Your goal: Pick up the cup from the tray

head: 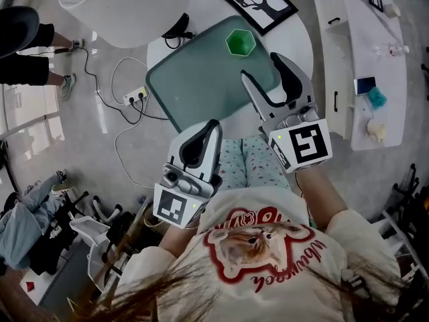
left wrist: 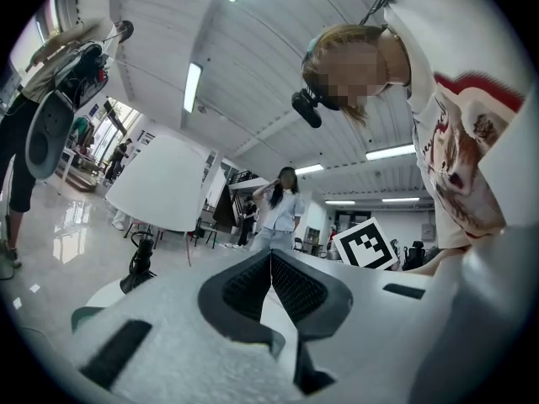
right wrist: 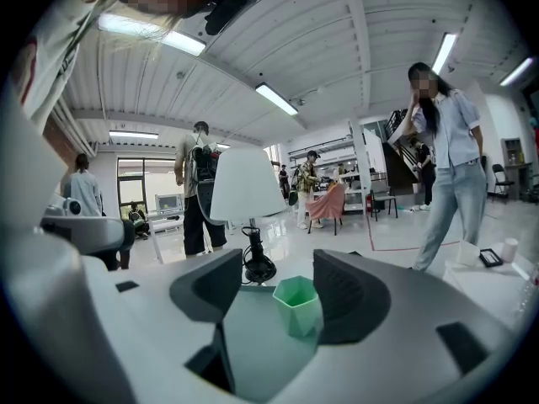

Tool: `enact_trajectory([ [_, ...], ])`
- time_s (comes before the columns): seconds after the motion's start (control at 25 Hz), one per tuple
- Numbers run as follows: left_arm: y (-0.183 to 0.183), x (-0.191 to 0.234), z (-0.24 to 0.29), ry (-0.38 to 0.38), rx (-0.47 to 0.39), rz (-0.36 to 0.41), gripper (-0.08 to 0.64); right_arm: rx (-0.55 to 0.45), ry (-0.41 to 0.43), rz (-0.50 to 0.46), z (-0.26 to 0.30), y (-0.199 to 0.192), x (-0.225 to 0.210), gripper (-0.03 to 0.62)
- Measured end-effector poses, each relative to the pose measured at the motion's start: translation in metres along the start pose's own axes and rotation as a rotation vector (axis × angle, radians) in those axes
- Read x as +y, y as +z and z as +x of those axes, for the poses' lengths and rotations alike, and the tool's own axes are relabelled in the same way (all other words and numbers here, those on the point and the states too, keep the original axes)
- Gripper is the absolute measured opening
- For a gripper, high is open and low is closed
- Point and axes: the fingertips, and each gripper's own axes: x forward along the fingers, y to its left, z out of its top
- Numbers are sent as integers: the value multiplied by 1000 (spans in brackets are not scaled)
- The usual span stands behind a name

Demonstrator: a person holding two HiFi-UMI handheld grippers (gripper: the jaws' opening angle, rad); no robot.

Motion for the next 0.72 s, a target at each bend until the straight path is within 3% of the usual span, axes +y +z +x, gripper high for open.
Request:
enact_trajectory([
  [0.28,-16,-10,-2,-24,21,4,14,23,8,1,10,-19,0,249],
  [0.72,-29,-3,-9,14,41,-2,14,79,1,21,29,-54,-15,253],
])
